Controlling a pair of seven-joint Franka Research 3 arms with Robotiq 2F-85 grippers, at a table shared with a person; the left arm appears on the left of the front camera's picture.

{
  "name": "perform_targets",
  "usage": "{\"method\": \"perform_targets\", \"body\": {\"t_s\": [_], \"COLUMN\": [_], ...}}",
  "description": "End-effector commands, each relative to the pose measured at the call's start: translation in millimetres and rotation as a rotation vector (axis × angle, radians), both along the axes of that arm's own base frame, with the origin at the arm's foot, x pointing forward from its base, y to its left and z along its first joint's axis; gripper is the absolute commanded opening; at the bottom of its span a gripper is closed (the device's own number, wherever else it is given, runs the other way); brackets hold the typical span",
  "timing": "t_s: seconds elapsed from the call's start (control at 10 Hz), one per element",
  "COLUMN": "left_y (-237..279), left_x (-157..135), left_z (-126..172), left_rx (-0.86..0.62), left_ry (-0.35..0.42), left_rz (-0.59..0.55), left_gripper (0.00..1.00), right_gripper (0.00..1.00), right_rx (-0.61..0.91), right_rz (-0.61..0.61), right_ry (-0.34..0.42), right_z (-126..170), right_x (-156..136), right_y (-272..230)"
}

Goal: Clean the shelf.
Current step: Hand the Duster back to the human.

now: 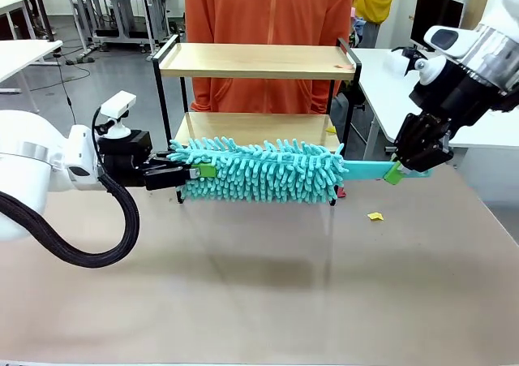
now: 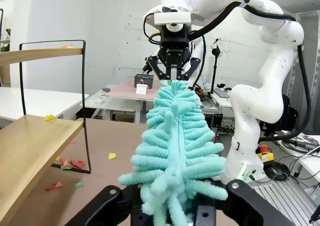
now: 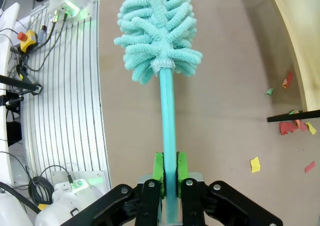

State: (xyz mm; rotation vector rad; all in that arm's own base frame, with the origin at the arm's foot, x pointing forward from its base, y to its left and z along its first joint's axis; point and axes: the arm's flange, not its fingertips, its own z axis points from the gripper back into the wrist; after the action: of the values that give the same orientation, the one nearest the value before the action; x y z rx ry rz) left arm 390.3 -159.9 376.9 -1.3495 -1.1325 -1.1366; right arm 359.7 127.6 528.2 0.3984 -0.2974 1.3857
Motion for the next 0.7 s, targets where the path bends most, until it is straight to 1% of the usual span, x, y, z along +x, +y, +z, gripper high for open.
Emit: {"method": "perform_targets", "body": {"t_s": [0.0, 0.3, 0.5, 0.6], "left_y": [4.2, 4.7, 6.4, 0.0], "left_x": [-1.2, -1.3, 0.4, -0.9], "left_z": [4.9, 3.5, 4.3, 1.0], "left_rx": [-0.010, -0.014, -0.023, -0.003], "left_ry": [-0.013, -0.006, -0.015, -0.003], "left_rz": [-0.014, -0.034, -0.007, -0.015], "left_gripper": [0.00, 0.00, 0.00, 0.00], "right_gripper": [0.13, 0.13, 0.13, 0.13], "right_rx": [0.012, 0.012, 0.012, 0.012], "right_rz": [-0.007, -0.007, -0.007, -0.007], "right_ry": [0.003, 0.003, 0.003, 0.003], "right_z": [2.5, 2.5, 2.5, 2.5], "right_x": [-2.2, -2.2, -2.2, -2.2], "right_y": [0.5, 0.5, 0.5, 0.5]}}
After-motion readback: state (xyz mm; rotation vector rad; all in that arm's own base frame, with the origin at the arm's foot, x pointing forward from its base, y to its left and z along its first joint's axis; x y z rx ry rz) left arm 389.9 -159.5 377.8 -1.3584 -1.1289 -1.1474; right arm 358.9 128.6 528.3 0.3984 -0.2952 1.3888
